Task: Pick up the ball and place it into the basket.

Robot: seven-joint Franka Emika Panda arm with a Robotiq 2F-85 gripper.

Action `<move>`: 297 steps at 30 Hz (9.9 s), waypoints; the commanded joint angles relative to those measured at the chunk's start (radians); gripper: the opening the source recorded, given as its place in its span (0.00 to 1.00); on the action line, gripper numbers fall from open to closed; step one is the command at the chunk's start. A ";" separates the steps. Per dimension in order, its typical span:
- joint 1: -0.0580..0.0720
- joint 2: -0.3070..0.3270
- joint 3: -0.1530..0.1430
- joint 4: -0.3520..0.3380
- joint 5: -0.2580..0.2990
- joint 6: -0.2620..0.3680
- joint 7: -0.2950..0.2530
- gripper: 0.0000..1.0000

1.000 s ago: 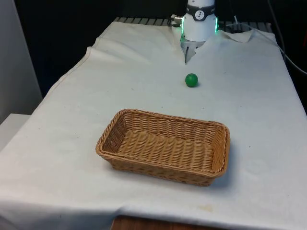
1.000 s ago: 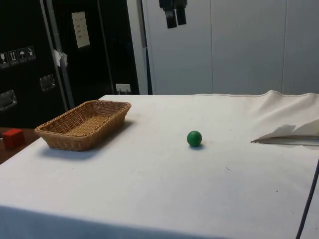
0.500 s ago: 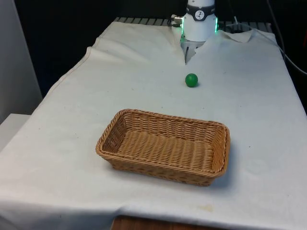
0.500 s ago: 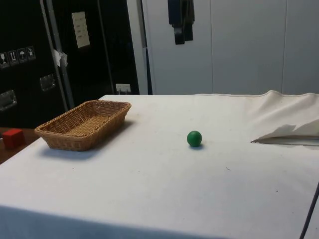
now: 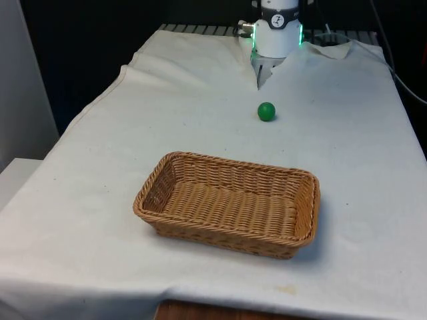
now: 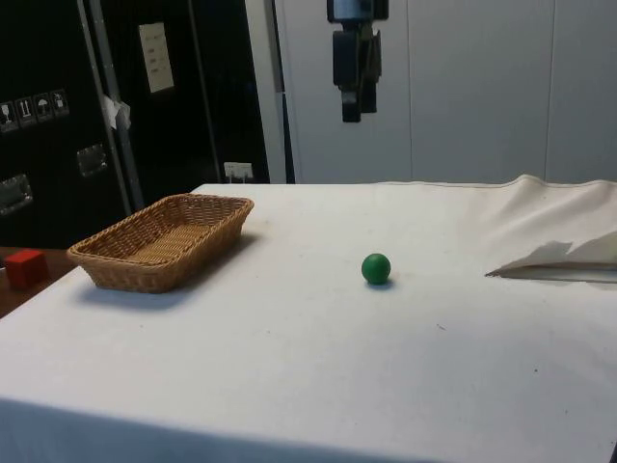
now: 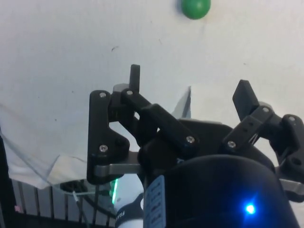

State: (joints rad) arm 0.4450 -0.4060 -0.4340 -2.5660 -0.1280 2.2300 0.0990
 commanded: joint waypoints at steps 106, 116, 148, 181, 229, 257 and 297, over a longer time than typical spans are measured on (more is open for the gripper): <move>-0.021 0.608 0.067 -0.154 0.336 0.755 -0.230 1.00; -0.013 0.646 0.056 -0.146 0.322 0.775 -0.211 1.00; 0.016 0.605 0.001 -0.134 0.277 0.722 -0.198 0.00; 0.006 0.421 0.026 0.047 0.256 0.400 -0.200 0.00; -0.017 0.766 0.014 0.609 0.375 0.161 -0.318 0.00; -0.061 1.065 -0.042 0.950 0.577 0.082 -0.459 0.00; -0.115 1.435 -0.152 1.236 0.893 0.075 -0.647 0.00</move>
State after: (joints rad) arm 0.3360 1.0290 -0.5900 -1.3370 0.7630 2.3150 -0.5450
